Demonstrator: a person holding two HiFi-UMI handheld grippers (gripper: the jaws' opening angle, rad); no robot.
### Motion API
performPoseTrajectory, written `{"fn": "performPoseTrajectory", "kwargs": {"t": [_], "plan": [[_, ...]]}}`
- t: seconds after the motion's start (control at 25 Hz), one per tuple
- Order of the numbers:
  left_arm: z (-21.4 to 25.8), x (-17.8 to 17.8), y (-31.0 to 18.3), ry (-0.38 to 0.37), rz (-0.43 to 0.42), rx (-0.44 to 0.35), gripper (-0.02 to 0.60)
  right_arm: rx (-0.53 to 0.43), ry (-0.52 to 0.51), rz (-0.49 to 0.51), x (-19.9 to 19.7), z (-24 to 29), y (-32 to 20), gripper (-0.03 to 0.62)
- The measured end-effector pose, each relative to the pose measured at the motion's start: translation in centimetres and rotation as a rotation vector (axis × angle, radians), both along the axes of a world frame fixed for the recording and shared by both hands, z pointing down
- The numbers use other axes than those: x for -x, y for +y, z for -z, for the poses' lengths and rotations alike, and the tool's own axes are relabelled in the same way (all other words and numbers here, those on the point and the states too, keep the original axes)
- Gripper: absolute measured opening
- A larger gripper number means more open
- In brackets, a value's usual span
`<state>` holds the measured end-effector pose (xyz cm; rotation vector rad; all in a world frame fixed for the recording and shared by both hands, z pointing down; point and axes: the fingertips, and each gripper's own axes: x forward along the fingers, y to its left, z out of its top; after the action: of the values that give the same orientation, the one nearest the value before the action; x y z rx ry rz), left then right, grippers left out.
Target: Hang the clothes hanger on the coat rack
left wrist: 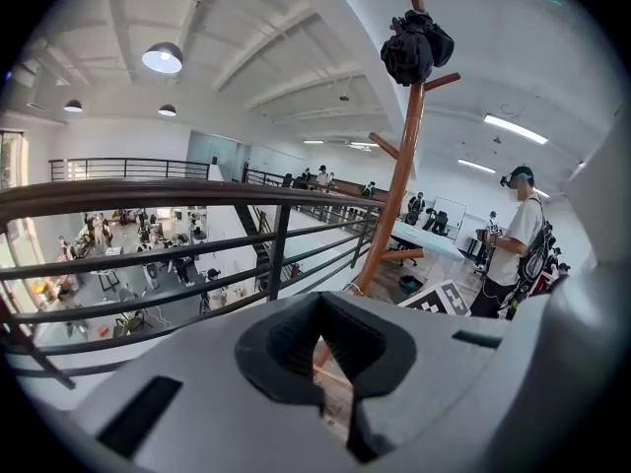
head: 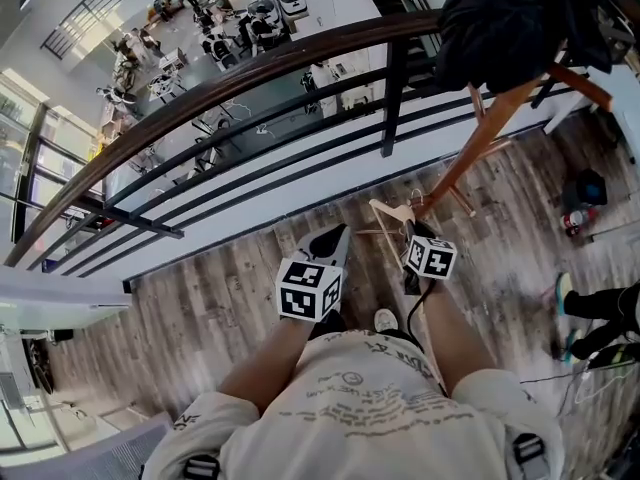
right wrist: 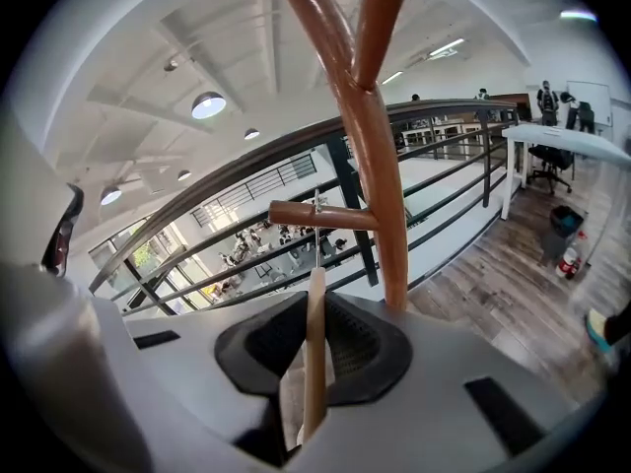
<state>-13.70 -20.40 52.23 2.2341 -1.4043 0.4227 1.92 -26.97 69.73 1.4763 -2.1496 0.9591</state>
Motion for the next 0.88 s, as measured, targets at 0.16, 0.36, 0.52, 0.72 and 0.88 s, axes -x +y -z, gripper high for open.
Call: {"fn": "performPoseTrajectory", "kwargs": {"t": [0.16,0.36,0.52,0.72,0.88], "plan": [[0.0,-0.5,-0.2,-0.006,-0.005,0.002,0.005,0.011,0.003,-0.02,-1.0,-0.9,-0.6,0.052],[-0.4,-0.7,0.1,-0.016,-0.003,0.013,0.005,0.032,0.005,-0.049,-2.4,-2.5,-0.6,0.052],[-0.6,-0.7,0.0,-0.021,0.006,0.022,0.005,0.037,0.019,-0.065,-3.5,-3.3,-0.9,0.052],[-0.7,-1.2,0.0,-0.025,0.009,0.03,0.005,0.031,0.077,-0.044,-4.2,-3.9,-1.5,0.055],[-0.6,-1.4,-0.1,-0.025,0.014,0.03,0.005,0.038,0.119,-0.035,-4.7,-4.3,-2.0,0.058]]}}
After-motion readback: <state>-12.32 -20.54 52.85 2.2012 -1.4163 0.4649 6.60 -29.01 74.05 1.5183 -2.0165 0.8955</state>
